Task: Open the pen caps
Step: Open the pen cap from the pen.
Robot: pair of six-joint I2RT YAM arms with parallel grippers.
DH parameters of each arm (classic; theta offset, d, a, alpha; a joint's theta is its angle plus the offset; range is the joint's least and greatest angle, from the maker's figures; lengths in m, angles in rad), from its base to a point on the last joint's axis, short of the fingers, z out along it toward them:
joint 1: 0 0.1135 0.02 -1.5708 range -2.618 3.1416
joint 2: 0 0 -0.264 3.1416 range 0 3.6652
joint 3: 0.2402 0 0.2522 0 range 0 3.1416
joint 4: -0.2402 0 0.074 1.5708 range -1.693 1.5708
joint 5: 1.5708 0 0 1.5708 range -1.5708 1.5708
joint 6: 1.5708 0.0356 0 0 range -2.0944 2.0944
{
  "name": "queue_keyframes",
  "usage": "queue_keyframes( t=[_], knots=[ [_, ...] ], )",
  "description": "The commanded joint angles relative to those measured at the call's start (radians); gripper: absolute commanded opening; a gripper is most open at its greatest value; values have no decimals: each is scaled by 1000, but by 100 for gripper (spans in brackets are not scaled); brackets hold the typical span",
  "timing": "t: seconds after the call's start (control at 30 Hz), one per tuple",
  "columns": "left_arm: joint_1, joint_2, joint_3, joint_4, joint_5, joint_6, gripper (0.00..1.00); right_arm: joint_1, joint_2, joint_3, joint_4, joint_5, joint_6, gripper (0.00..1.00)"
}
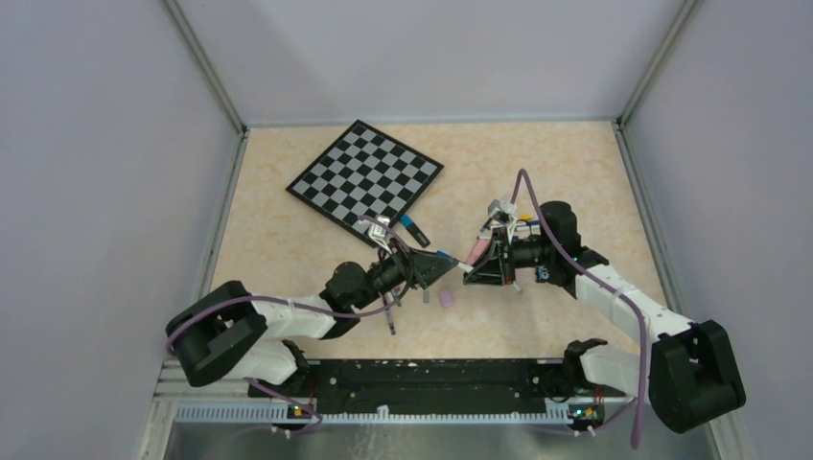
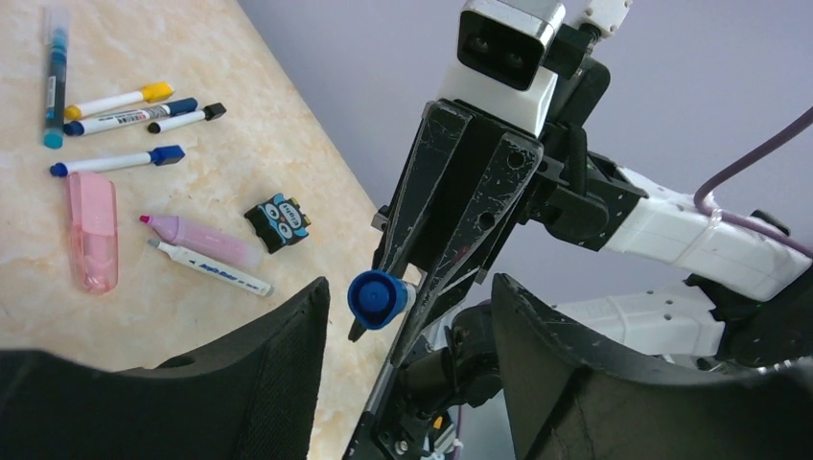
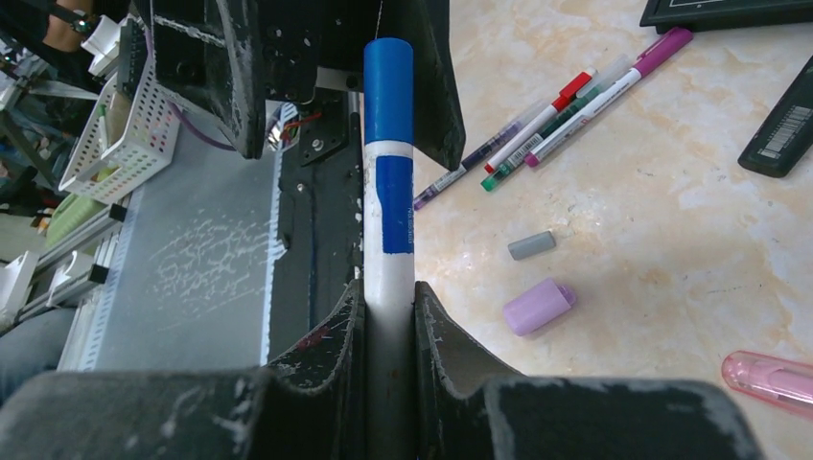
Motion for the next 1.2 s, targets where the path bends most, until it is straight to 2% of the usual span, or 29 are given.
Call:
queue_keyframes(
  t=[0.0,0.13,0.2,0.3,0.5,0.6,1.03,1.17],
  knots=[
    [-14,65,57,134,-5,-6,61,9,7,-1,59,-9,18,0],
    [-18,120,74,171,16,-25,41,13,9,-2,55,-1,13,0],
    [-18,137,74,198,19,-36,37,14,9,-2,51,0,9,0],
    [-18,143,68,211,14,-44,37,15,11,-2,43,5,-1,0],
    [-18,128,58,218,-11,-48,46,15,13,-2,32,11,-14,0],
    [-18,119,48,225,-33,-53,46,15,14,-4,31,11,-17,0],
    [-16,96,16,222,-86,-51,37,15,21,-10,27,14,-26,0],
    [-16,99,10,237,-87,-51,28,15,23,-10,27,18,-28,0]
  ],
)
